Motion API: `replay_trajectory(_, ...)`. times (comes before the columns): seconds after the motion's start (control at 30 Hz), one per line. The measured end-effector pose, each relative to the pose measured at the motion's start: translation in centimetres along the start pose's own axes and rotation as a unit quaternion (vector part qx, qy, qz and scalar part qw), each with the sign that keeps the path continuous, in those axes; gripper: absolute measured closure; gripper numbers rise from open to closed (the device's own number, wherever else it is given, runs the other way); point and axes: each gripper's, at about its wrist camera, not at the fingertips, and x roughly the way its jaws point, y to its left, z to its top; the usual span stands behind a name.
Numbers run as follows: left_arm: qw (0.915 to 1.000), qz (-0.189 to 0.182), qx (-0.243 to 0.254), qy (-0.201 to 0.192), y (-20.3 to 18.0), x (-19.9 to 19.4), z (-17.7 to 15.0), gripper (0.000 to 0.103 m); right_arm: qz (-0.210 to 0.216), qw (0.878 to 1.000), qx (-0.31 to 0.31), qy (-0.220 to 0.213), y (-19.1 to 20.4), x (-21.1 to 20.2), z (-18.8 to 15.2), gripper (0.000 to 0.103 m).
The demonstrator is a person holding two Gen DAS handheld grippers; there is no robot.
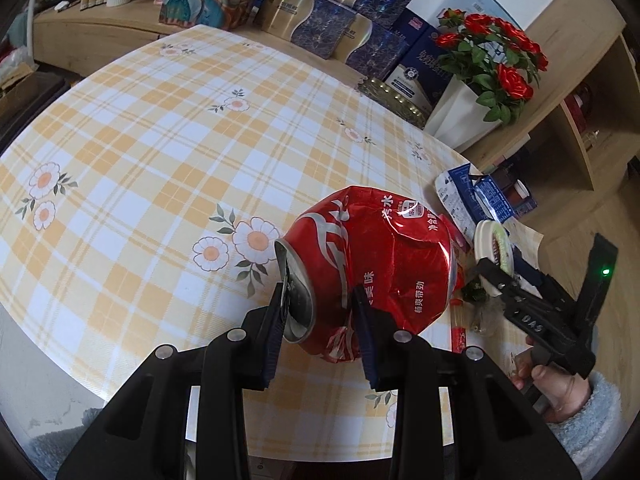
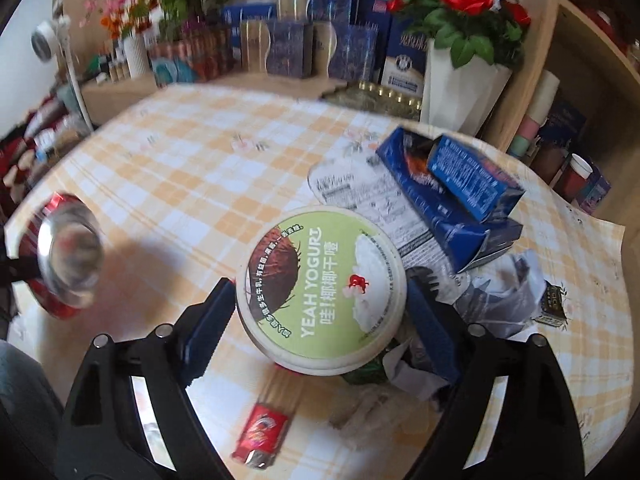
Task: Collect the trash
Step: 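Lift the red can with the left gripper while the right gripper grasps the green yogurt lid, then lower the red can into the bin and open the left gripper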
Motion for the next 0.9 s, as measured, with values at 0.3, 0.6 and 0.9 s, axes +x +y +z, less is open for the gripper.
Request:
replay_trajectory(0.3, 0.998, -0.015, 0.062, 0.003, -3.2, -2.5, -1.7, 0.071, 0.021, 0.996, 0.056, -0.066, -1.3, -8.9, -1.8, 0.018)
replay_trajectory(0.6, 0.9866, -0.039, 0.154, 0.037, -7.2, -4.4, -7.4, 0.071, 0.01, 0.992, 0.088, -0.089, -1.7, -17.2, -8.2, 0.018)
replay_trajectory(0.9, 0.9636, -0.048, 0.239, 0.109, -9.2, -3.5, -15.1, 0.071, 0.001, 0.989, 0.127, -0.07, -2.4, -20.9, -15.7, 0.018)
